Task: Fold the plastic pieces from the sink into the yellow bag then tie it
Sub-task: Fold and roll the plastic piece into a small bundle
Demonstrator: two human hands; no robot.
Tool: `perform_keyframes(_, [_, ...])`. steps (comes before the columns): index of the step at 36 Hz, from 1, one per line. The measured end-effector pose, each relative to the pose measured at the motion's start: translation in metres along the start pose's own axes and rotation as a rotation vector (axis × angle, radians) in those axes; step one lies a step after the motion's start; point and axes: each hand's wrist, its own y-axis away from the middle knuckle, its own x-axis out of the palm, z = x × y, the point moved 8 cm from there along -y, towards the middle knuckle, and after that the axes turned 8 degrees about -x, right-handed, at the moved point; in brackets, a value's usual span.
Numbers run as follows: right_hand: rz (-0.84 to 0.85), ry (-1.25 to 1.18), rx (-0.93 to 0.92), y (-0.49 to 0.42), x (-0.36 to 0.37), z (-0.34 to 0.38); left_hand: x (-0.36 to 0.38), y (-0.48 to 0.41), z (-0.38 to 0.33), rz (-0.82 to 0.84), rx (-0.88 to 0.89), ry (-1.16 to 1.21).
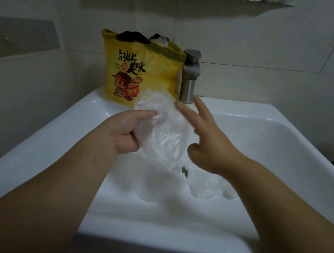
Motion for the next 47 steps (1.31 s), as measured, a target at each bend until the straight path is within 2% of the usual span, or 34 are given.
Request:
perform_keyframes(3, [0.022, 0.329, -0.211, -0.004, 0.008, 0.021, -0.005, -0.003, 0.004, -0.029, -0.037, -0.043])
perform_keyframes(6, [-0.044, 0.387, -0.362, -0.004, 0.016, 0.033, -0.004, -0.001, 0.008, -0.044, -0.069, -0.103])
perform_keyframes(10, [-0.094, 0.115, -0.27, -0.005, 0.011, 0.032, 0.006, 0.0, 0.004, -0.001, 0.038, -0.171])
perform_keyframes(14, [-0.176, -0.133, -0.039, -0.005, -0.001, 0.018, 0.016, -0.003, -0.001, 0.028, 0.168, -0.314])
perform_keyframes(22, [-0.434, -0.379, 0.245, -0.002, -0.019, -0.017, 0.037, 0.003, 0.008, 0.208, 0.165, -0.458])
perform_keyframes(24, [-0.383, -0.527, 0.375, -0.001, -0.012, -0.029, 0.038, 0.004, 0.008, 0.223, 0.166, -0.474])
perform_keyframes(27, [-0.174, -0.902, 0.57, 0.004, 0.009, -0.036, 0.039, 0.009, 0.009, 0.248, 0.153, -0.5])
perform_keyframes(29, [-0.056, -1.026, 0.572, 0.006, 0.015, -0.03, 0.038, 0.01, 0.011, 0.243, 0.133, -0.535])
perform_keyframes(31, [-0.028, -1.065, 0.571, 0.007, 0.018, -0.03, 0.039, 0.013, 0.012, 0.239, 0.117, -0.522])
perform_keyframes(34, [-0.095, -1.127, 0.557, 0.004, 0.017, -0.032, 0.039, 0.016, 0.005, 0.291, 0.091, -0.273])
perform_keyframes(37, [-0.273, -1.209, 0.524, 0.0, 0.007, -0.035, 0.035, 0.014, -0.001, 0.329, 0.062, -0.085])
perform_keyframes(40, [-0.401, -1.234, 0.505, -0.001, 0.001, -0.041, 0.036, 0.009, 0.006, 0.248, 0.106, -0.223])
perform_keyframes(42, [-0.401, -1.198, 0.499, -0.001, 0.003, -0.042, 0.035, 0.007, 0.008, 0.12, 0.174, -0.314])
perform_keyframes(44, [-0.365, -1.169, 0.497, 0.0, 0.004, -0.04, 0.032, 0.005, 0.002, 0.025, 0.262, -0.293])
perform_keyframes(47, [-0.353, -1.217, 0.51, 0.0, 0.005, -0.037, 0.028, 0.008, -0.007, -0.017, 0.332, -0.295])
